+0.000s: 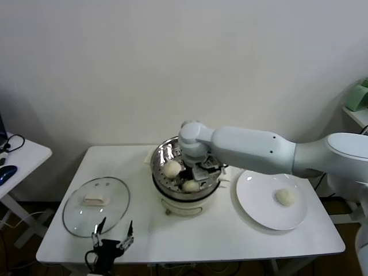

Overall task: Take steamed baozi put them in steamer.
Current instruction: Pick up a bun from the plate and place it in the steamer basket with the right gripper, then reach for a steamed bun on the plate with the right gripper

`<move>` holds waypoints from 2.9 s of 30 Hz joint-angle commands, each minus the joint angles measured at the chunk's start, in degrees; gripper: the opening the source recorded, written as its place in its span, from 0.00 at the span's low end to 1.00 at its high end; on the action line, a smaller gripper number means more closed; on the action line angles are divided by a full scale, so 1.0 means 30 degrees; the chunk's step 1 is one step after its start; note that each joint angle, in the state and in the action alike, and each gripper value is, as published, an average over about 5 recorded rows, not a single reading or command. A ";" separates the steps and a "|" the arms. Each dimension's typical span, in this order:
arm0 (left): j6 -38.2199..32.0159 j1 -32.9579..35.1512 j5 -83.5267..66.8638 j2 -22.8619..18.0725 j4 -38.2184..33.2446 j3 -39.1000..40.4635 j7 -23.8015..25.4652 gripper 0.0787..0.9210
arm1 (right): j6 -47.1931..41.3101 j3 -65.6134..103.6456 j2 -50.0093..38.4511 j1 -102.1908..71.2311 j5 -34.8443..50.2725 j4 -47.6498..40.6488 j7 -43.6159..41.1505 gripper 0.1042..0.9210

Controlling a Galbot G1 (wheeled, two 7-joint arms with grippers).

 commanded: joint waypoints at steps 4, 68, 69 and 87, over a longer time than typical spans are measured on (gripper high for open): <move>0.0006 -0.0034 0.0053 -0.0026 -0.0004 0.0060 -0.0016 0.88 | 0.0060 0.0428 0.0068 0.0108 0.0271 -0.0217 -0.0067 0.88; 0.0337 -0.0833 0.0704 0.0390 -0.0877 -0.0354 0.0288 0.88 | -0.9849 1.0257 -0.9557 -0.9205 0.2377 -1.0073 -0.0324 0.88; 0.0341 -0.0813 0.0678 0.0397 -0.0864 -0.0388 0.0289 0.88 | -0.9869 1.0254 -0.9405 -0.9211 0.2452 -1.0185 -0.0318 0.88; 0.0337 -0.0816 0.0604 0.0428 -0.0595 -0.0545 0.0258 0.88 | -1.0025 0.9827 -0.8396 -0.9105 0.3015 -1.0956 -0.0585 0.88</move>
